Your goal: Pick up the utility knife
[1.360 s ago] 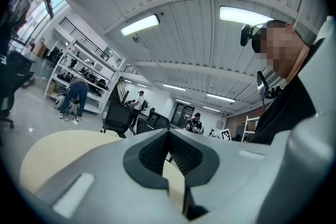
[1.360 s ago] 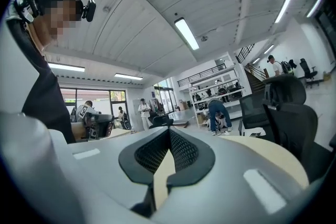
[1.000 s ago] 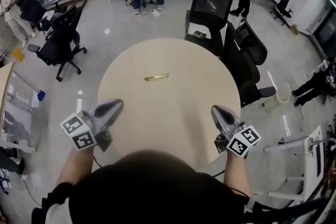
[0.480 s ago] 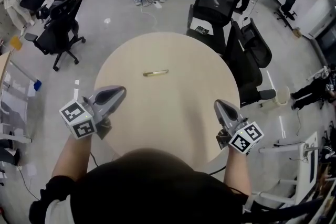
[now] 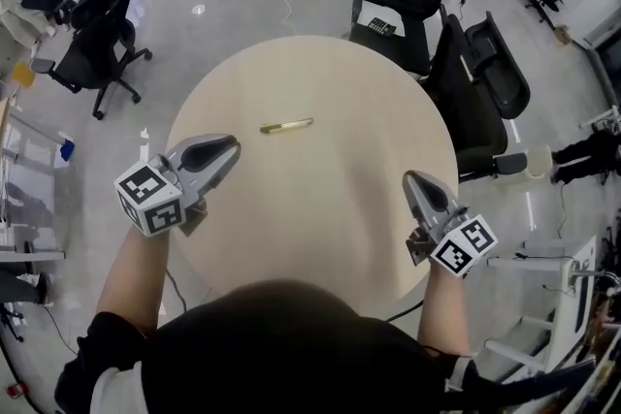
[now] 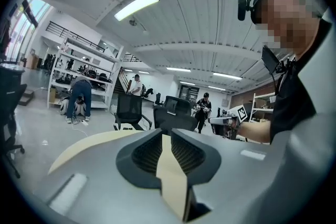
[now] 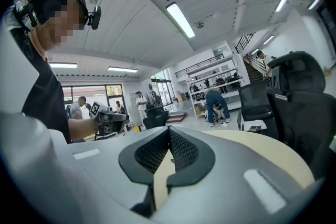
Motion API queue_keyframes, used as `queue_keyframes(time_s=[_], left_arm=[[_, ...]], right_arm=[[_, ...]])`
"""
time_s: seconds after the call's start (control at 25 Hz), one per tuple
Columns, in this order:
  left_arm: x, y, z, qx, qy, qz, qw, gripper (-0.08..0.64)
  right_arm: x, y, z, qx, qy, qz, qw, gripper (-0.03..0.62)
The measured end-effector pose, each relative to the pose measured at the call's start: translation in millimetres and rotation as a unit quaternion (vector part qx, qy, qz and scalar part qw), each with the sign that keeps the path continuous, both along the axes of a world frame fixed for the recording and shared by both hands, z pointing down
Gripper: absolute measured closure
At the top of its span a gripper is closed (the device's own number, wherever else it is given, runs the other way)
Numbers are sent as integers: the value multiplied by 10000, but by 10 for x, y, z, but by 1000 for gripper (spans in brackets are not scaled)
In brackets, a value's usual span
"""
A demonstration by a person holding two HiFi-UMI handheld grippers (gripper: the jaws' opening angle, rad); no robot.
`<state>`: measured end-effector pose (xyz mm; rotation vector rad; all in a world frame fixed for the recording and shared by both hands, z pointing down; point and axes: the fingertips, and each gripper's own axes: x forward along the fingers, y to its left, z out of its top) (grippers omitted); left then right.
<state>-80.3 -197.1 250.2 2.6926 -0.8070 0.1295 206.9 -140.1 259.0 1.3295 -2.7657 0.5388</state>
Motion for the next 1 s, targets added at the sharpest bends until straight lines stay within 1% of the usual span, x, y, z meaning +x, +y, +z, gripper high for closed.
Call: queue_keyframes(time_s=[0.16,0.32,0.48,0.6,0.68,0.76,0.88,1.0], left_arm=[[236,-459,412,-242,-294,253,9990,465],[517,-829,921,-542,-705,608,9942,397],[719,-1187,1505,-660,-1339,889,9848,345],[842,-1467,1926,-634,-1864,1060,9747,321],[888,-1604,2224,-643,-2270,1223,9640,307],[912,-1671,2504,-705,-2680,1431,9501,296],[953,-1714,2869,-711,-3279,1732,9260,284],[1035,-1738,3207,-560,-3814,1999,9008,281]], right_arm=[[107,-443,236,-102,34,30,9999,577],[133,-874,525,-298,-25,-46,9995,577],[129,-1288,837,-437,-11,-214,9988,577],[170,-1596,1091,-493,13,-289,9984,577],[185,-1774,1295,-569,39,-331,9978,577],[171,-1907,1497,-697,62,-393,9968,577],[146,-2064,1778,-849,95,-470,9952,577],[171,-2194,2048,-908,18,-479,9947,577]])
